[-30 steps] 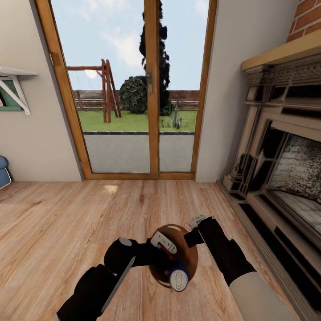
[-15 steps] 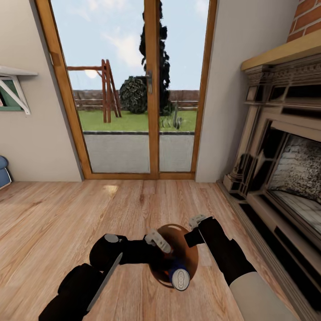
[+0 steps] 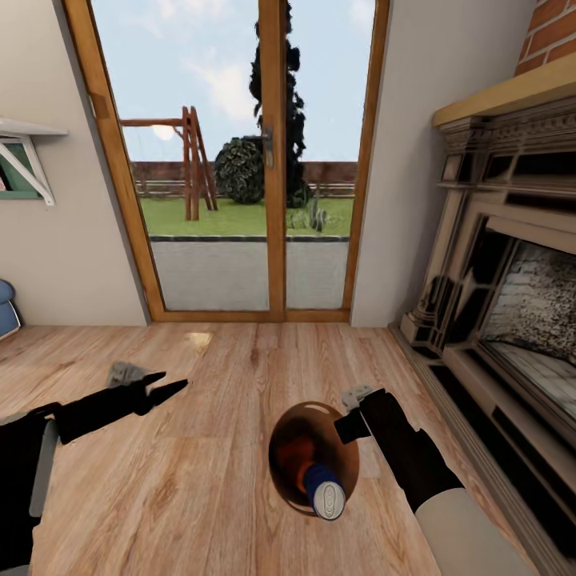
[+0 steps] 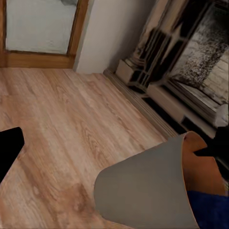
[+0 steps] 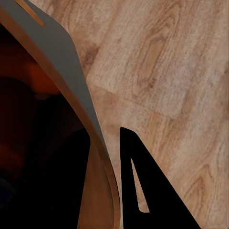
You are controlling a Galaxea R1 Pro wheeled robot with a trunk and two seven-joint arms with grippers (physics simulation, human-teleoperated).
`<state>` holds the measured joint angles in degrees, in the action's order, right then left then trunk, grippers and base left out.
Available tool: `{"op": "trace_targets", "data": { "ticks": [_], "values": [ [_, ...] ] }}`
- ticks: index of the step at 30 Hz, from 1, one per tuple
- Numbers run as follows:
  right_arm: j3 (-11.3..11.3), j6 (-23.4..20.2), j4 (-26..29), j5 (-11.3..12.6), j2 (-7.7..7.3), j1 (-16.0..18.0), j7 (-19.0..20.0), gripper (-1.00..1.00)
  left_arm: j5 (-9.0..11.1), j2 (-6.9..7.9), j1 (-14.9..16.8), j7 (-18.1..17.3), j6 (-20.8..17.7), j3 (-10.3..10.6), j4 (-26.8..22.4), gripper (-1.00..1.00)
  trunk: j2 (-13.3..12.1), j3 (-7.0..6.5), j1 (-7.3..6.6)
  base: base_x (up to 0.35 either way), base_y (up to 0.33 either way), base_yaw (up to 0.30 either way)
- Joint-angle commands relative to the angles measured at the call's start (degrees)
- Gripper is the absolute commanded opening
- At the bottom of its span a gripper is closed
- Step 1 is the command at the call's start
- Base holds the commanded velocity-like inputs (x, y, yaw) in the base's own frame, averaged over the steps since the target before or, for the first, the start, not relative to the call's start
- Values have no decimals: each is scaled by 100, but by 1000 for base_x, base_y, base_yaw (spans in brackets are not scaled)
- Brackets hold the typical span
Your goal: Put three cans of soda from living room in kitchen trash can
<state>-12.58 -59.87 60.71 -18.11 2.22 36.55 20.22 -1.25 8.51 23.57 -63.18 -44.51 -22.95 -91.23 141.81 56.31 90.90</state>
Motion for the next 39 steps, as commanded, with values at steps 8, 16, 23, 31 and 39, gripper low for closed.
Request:
{"op": "trace_targets", "data": {
  "ticks": [8, 16, 23, 31, 39],
  "values": [
    [11, -13, 13, 115, -12, -2, 8, -100, -46, -52, -60, 1081, 470, -755, 186, 100, 0, -1, -1, 0, 0, 0],
    [330, -13, 49, 107, -181, -12, 8, -100, -49, -56, -252, 2118, 1475, -757, 1343, 100, 0, -1, -1, 0, 0, 0],
    [893, -13, 342, 107, -578, -30, 12, -100, -61, -56, -274, 2254, 2080, -516, 2139, 100, 0, -1, -1, 0, 0, 0],
    [1808, -13, 690, 131, -1084, -48, 63, -100, -385, -66, -282, 2496, 2545, -355, 2713, 100, 0, -1, -1, 0, 0, 0],
    [2241, -13, 518, 167, -1295, -52, 156, -100, -615, -69, -283, 2616, 3104, -311, 3275, 100, 0, -1, -1, 0, 0, 0]
  ]
}}
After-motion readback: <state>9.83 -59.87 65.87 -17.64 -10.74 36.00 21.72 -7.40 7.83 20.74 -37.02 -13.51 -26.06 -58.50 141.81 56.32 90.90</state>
